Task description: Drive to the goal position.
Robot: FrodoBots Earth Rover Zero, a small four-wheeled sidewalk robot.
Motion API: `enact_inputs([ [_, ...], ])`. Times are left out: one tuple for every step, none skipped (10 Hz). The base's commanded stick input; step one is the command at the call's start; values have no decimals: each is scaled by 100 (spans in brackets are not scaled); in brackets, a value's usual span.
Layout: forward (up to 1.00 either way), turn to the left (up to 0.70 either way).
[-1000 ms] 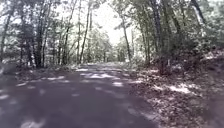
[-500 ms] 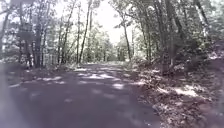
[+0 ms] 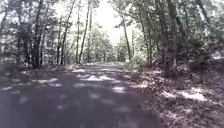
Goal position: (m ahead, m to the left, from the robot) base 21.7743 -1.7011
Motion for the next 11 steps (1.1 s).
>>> enact_inputs([
  [45, 0],
  [45, 0],
  [45, 0],
  [45, 0],
  [45, 0],
  [45, 0],
  [45, 0],
  [45, 0],
  [45, 0],
  [45, 0],
  [45, 0],
])
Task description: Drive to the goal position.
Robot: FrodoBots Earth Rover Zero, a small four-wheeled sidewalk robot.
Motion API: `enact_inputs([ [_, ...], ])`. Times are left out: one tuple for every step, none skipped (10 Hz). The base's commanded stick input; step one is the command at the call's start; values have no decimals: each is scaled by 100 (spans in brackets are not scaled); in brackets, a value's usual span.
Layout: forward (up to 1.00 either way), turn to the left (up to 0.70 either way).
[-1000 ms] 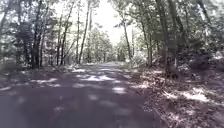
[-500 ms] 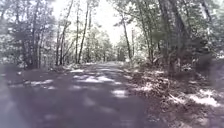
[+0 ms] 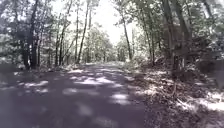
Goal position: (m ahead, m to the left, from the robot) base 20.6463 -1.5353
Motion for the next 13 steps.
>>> enact_inputs([
  [45, 0],
  [45, 0],
  [45, 0],
  [45, 0],
  [45, 0],
  [45, 0],
  [45, 0],
  [45, 0],
  [45, 0],
  [45, 0],
  [45, 0],
  [45, 0],
  [45, 0],
])
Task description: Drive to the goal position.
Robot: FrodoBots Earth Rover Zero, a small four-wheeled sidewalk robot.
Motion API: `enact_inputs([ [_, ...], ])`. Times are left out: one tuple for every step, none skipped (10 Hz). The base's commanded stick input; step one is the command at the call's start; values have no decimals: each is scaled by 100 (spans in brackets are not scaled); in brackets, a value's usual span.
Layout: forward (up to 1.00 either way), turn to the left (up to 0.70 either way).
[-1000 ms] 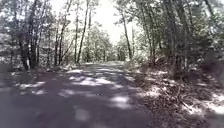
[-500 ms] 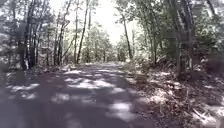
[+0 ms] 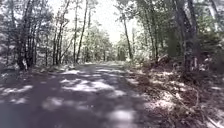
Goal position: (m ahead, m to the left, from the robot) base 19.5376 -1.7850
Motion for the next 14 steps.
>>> enact_inputs([
  [45, 0],
  [45, 0],
  [45, 5],
  [45, 27],
  [45, 27],
  [45, 27],
  [45, 27],
  [45, 27],
  [45, 13],
  [45, 0],
  [45, 0],
  [45, 0],
  [45, 0],
  [45, 0],
])
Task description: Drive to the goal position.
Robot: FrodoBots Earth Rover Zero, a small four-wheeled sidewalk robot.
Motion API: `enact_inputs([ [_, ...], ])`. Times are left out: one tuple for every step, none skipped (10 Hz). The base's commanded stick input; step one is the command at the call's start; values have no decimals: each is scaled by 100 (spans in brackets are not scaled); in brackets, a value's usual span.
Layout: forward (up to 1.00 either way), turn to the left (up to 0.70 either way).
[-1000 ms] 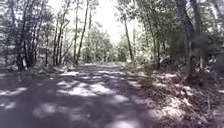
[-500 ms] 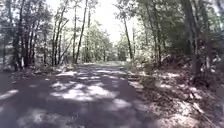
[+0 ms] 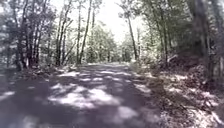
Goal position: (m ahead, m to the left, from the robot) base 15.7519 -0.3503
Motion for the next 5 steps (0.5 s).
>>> enact_inputs([
  [45, 0],
  [45, 0],
  [45, 0],
  [45, 0],
  [45, 0],
])
